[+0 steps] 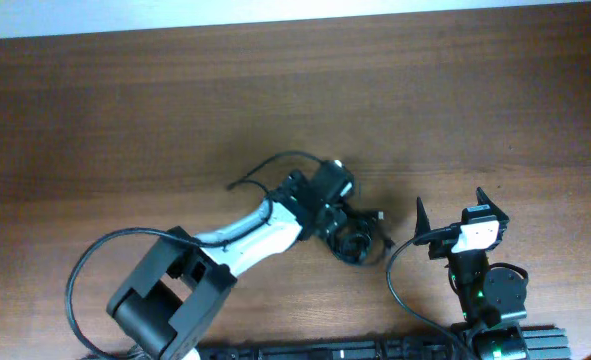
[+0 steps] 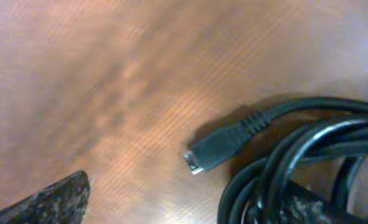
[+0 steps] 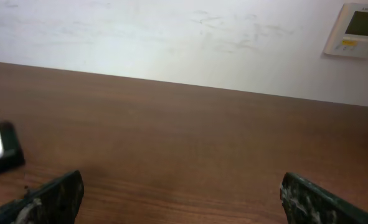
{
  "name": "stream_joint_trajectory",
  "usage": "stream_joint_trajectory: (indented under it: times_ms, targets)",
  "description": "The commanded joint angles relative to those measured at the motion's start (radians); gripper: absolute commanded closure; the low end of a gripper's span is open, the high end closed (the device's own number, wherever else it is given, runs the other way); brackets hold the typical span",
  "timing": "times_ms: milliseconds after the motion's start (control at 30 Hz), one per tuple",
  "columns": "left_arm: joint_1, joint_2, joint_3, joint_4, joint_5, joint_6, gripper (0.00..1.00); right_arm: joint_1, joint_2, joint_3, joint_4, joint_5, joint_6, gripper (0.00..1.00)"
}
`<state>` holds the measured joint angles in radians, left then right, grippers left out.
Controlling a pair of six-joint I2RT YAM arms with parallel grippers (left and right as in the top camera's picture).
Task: Untangle cables
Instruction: 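Close the left gripper on the black cable bundle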
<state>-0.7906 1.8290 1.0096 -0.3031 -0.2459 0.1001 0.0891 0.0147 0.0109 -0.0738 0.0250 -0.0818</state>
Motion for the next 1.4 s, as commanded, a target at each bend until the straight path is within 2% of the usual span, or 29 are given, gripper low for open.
stream_joint_trajectory:
  times_ms: [0, 133, 267, 367, 433, 533, 733, 900, 933, 1000, 1067, 1233, 1267, 1300, 1333, 1367]
  targets:
    - [0.084, 0.024, -0.011, 0.06, -0.039, -0.002, 0.01, -0.006, -0.007, -0.005, -0.007, -0.006, 0.0, 0.02]
    - [0.159, 0.024, -0.011, 0.09, -0.032, -0.02, 0.01, -0.006, -0.007, -0.005, -0.007, -0.006, 0.0, 0.01]
    - [0.226, 0.024, -0.011, 0.106, -0.008, -0.142, 0.01, -0.006, -0.007, -0.005, -0.007, -0.006, 0.0, 0.01]
    - [0.245, 0.024, -0.01, 0.108, 0.095, -0.172, 0.01, -0.006, -0.007, -0.005, -0.007, -0.006, 0.0, 0.01]
    - [0.246, 0.024, -0.008, 0.108, 0.113, -0.221, 0.01, -0.006, -0.007, -0.005, -0.007, -0.006, 0.0, 0.01]
    - [0.246, -0.007, 0.015, 0.1, 0.13, -0.22, 0.01, -0.006, -0.007, -0.005, -0.007, -0.006, 0.0, 0.01]
    - [0.246, -0.157, 0.046, -0.076, 0.126, -0.225, 0.01, -0.006, -0.007, -0.005, -0.007, -0.006, 0.0, 0.01]
    - [0.246, -0.219, 0.046, -0.218, 0.127, -0.399, 0.01, -0.006, -0.007, -0.005, -0.007, -0.006, 0.0, 0.01]
    - [0.246, -0.218, 0.044, -0.27, 0.128, -0.507, 0.01, -0.006, -0.007, -0.005, -0.006, -0.006, 0.0, 0.01]
    - [0.232, -0.218, 0.04, -0.305, 0.13, -0.62, 0.01, -0.006, -0.007, -0.005, -0.007, -0.006, 0.0, 0.01]
    - [0.197, -0.217, 0.037, -0.303, 0.133, -0.662, 0.01, -0.006, -0.007, -0.005, -0.007, -0.006, 0.0, 0.01]
    - [0.101, -0.217, 0.037, -0.217, 0.199, -0.668, 0.01, -0.006, -0.007, -0.005, -0.007, -0.006, 0.0, 0.01]
    - [0.095, -0.217, 0.037, -0.182, 0.185, -0.668, 0.04, -0.006, -0.007, -0.005, -0.007, -0.006, 0.0, 0.01]
    - [0.095, -0.217, 0.037, -0.162, 0.183, -0.669, 0.15, -0.006, -0.007, -0.005, -0.007, -0.006, 0.0, 0.01]
    - [0.095, -0.217, 0.037, -0.148, 0.182, -0.698, 0.21, -0.006, -0.007, -0.005, -0.007, -0.006, 0.0, 0.01]
    - [0.095, -0.217, 0.037, -0.151, 0.179, -0.805, 0.16, -0.006, -0.007, -0.005, -0.007, -0.006, 0.0, 0.01]
